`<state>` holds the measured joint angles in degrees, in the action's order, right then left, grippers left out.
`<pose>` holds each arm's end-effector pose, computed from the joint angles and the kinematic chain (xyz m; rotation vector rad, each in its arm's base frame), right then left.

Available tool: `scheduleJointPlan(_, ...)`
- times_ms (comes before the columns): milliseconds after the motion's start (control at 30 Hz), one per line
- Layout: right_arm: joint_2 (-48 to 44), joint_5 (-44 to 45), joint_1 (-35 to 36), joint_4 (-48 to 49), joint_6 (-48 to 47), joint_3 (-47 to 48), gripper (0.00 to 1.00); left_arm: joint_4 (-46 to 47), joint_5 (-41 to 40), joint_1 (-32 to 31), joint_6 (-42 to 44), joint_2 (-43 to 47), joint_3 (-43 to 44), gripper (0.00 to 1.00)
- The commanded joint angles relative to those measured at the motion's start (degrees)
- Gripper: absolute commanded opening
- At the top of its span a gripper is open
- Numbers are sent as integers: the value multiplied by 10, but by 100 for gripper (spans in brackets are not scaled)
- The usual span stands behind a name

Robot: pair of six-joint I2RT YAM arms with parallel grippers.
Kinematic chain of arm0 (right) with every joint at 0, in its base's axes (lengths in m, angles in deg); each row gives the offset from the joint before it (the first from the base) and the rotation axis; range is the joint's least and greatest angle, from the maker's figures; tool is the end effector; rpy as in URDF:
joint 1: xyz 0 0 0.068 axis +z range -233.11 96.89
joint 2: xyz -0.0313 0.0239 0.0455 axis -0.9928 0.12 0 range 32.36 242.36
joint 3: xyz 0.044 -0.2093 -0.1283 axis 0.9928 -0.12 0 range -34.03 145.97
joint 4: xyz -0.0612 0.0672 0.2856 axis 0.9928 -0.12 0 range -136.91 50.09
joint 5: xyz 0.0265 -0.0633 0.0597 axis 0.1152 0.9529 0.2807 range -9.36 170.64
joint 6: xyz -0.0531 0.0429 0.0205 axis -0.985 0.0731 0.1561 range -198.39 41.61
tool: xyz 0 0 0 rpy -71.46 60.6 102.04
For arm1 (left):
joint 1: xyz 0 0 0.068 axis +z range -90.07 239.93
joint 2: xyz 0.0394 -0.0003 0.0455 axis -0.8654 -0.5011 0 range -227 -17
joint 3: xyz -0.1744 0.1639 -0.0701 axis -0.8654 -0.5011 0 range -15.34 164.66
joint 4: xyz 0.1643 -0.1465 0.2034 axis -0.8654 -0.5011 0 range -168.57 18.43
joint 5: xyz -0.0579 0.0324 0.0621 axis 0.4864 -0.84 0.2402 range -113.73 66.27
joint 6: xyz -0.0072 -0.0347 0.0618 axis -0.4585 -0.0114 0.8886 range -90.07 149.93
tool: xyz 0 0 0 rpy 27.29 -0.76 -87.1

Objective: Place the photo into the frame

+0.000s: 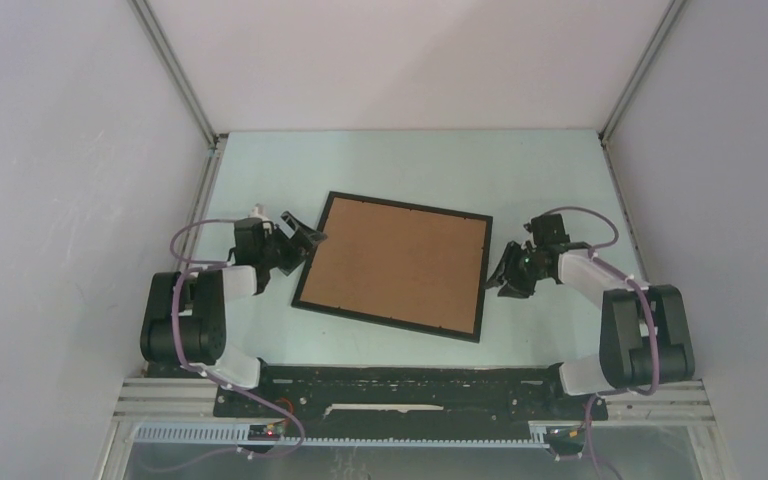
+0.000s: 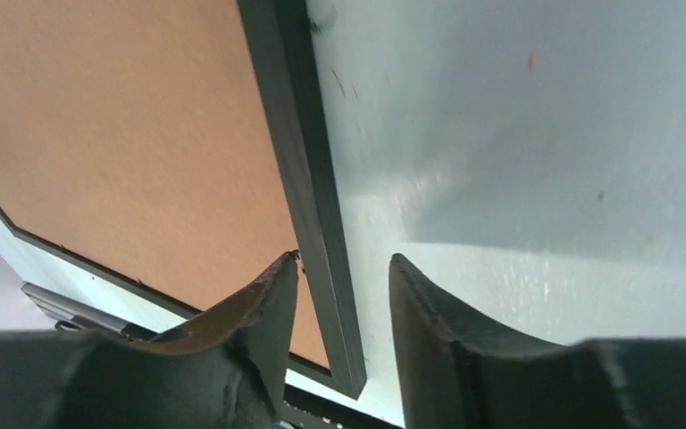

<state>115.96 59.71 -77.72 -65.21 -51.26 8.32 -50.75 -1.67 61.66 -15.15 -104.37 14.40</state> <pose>0.2954 0.0490 0.0904 0.4195 2.7488 0.6541 0.3157 -0.0125 0.0670 -0.7011 2.1798 -0.8341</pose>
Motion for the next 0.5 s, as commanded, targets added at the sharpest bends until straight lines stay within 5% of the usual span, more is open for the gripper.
scheduleJointPlan(0,-42,-19,-2,24,-5,-50,44,-56,34,8,-7,-35,-29,100)
scheduleJointPlan(100,-32,-36,0,27,-12,-55,36,-49,38,11,-8,-39,-31,100)
scheduleJointPlan(467,4,-40,26,54,-3,-48,33,-44,34,11,-8,-26,-38,100)
